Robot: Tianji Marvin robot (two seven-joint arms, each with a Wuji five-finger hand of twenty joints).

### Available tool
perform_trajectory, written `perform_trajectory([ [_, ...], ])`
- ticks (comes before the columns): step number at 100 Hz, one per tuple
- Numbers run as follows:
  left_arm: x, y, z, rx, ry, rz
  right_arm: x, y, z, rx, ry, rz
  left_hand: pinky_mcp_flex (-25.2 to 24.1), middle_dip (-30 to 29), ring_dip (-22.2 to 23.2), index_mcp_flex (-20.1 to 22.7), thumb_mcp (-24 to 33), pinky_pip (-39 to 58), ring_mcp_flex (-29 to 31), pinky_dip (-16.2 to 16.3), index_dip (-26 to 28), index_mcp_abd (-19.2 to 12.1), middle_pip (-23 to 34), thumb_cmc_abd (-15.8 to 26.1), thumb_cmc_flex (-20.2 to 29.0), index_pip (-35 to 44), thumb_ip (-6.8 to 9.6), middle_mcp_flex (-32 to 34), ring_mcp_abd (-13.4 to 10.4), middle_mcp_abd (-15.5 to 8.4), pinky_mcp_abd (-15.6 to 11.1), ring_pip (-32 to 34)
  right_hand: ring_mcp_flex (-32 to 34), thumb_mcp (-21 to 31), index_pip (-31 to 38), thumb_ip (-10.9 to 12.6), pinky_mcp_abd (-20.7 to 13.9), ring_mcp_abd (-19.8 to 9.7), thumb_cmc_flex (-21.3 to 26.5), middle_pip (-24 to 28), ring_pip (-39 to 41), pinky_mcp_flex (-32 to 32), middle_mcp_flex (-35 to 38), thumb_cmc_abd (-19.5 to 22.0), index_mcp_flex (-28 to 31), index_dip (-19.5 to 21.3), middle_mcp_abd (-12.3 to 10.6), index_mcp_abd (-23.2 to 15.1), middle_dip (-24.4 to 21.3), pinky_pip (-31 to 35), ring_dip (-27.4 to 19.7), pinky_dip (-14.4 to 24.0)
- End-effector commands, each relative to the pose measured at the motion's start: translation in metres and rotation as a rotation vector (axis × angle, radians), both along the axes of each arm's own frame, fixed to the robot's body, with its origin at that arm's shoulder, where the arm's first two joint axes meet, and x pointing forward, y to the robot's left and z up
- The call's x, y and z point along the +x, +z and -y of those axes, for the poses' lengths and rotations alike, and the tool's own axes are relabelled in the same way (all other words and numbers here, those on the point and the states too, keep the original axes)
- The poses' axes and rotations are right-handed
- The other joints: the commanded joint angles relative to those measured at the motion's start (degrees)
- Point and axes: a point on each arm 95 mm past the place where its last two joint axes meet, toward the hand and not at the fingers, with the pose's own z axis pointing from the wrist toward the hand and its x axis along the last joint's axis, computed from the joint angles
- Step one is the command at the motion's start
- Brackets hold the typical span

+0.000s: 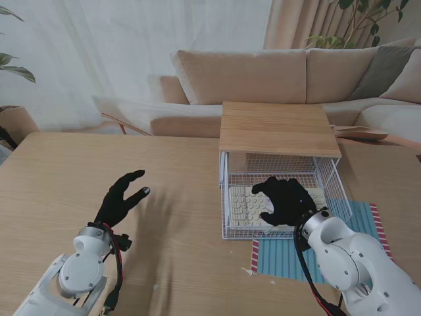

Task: Unroll the mouse pad and set up the keyboard and mouse from the tabletop organizer

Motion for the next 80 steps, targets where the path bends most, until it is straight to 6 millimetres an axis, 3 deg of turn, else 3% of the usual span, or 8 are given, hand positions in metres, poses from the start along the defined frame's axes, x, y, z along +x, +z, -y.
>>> perform_trajectory([
  [1, 0.000, 0.001, 0.001, -0.012, -0.004, 0.001, 0.007, 0.003, 0.008, -0.022, -0.018, -0.011, -0.4, -0.1, 0.9, -0.2, 0.5, -1.3, -2.2, 1.0, 0.1, -0.5, 0.0, 0.4, -0.6, 0.1, 1.55, -1.3, -0.6, -2.3, -0.3, -1.0, -2.1, -0.8, -0.9, 2.6, -1.6, -1.4, -2.0, -1.1, -1.5, -1.4, -2.9, 0.0, -2.2, -0.4, -1.1, 0.1, -1.0, -1.8, -1.1, -1.1],
  [36, 0.001, 0.000, 0.000, -0.012, 0.001, -0.002, 0.030, -0.012, 0.032, -0.120, -0.080, -0.113, -0.4, -0.1, 0.9, -0.2, 0.5, -1.3, -2.1, 1.0, 0.1, -0.4, 0.0, 0.2, -0.6, 0.0, 1.54, -1.2, -0.6, -2.3, -0.2, -1.0, -5.2, -2.1, -5.8, 2.1, -1.3, -1.7, -6.7, -7.0, -5.8, -3.4, -6.1, -1.8, -8.3, -1.7, -1.2, 1.2, -4.4, -6.7, -3.4, -2.5],
  [80, 0.001, -0.002, 0.001, -0.010, -0.002, -0.011, 0.048, -0.035, 0.037, -0.171, -0.107, -0.162, -0.4, -0.1, 0.9, -0.3, 0.6, -1.3, -2.2, 0.9, 0.1, -0.3, 0.0, 0.1, -0.6, 0.1, 1.53, -1.2, -0.5, -2.3, -0.3, -1.0, -7.1, -2.6, -10.2, 2.1, -1.3, -1.8, -8.0, -14.0, -8.6, -4.2, -5.8, -2.0, -12.4, 0.5, -1.9, -1.8, -7.0, -9.8, -5.0, -2.1],
])
